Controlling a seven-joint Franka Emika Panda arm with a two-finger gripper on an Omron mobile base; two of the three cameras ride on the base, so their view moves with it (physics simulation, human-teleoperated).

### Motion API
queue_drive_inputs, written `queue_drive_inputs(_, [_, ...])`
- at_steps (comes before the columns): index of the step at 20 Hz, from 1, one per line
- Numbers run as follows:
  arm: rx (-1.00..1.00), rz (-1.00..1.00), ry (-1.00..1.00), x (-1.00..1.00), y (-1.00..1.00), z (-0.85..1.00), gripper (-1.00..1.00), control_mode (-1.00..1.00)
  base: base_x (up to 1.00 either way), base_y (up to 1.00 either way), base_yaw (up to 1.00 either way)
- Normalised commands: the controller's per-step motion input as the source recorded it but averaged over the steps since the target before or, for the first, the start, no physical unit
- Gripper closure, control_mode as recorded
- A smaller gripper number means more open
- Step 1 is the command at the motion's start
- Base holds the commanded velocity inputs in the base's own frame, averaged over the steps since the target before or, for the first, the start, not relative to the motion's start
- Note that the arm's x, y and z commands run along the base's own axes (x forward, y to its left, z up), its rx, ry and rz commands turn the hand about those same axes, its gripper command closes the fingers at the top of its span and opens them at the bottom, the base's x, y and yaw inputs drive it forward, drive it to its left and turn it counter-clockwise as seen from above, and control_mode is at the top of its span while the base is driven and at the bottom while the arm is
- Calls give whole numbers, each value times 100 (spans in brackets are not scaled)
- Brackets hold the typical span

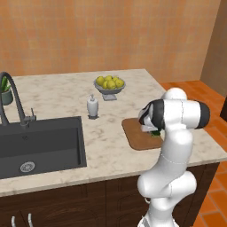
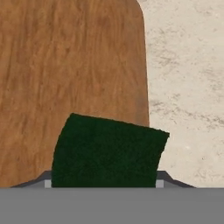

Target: Pick up the sponge from the counter and clean the cutting board by briefly scrubbing or pressing down on the cutting board. Once finished, release the sponge.

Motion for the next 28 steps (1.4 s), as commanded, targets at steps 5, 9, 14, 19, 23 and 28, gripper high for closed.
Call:
queue_drive_inputs(5, [-1, -1, 0, -75, 18, -55, 100, -100, 0, 0, 0])
queue_drive_inputs(9, [0, 0, 0, -88, 12, -38, 100, -100, 0, 0, 0])
queue_drive_inputs(14, [-3, 0, 7, -77, 29, -58, 100, -100, 0, 0, 0])
queue_drive_inputs(19, [-2, 0, 3, -75, 41, -37, 100, -100, 0, 0, 0])
queue_drive_inputs(23, [0, 3, 0, -50, 40, 0, 100, -100, 0, 0, 0])
queue_drive_inputs(28, [0, 4, 1, 2, 34, 0, 100, -100, 0, 0, 0])
